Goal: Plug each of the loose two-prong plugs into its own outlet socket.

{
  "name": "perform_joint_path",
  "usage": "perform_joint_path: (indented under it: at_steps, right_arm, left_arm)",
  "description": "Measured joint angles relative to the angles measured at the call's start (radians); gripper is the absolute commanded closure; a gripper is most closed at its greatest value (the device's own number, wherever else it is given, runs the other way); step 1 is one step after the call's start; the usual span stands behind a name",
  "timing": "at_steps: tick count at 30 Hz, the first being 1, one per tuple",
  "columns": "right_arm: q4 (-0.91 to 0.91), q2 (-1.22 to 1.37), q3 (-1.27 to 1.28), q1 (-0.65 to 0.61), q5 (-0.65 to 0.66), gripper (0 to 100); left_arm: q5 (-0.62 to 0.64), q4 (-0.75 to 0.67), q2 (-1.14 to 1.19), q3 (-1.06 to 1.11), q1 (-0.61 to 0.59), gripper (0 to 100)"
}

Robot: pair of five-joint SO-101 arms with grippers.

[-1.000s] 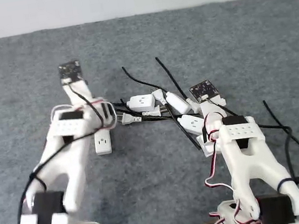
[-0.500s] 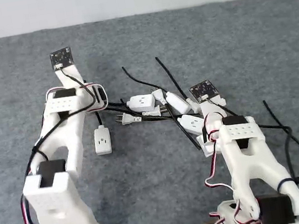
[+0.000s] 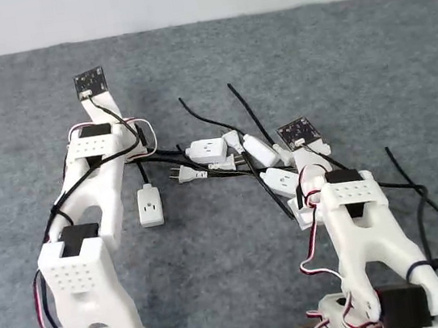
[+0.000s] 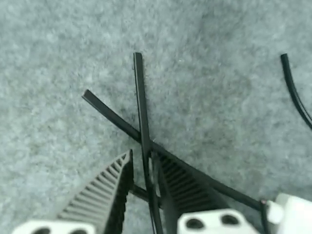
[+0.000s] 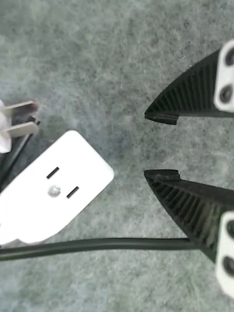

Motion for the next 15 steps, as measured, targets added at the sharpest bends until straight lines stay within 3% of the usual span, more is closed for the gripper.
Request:
perform_joint_path:
  at_steps: [15]
  right_arm:
    - [0.000,0.000,0.000,0.002,0.000,83.4]
  left_arm:
    - [0.000,0.018,0.000,0.000,0.002,95]
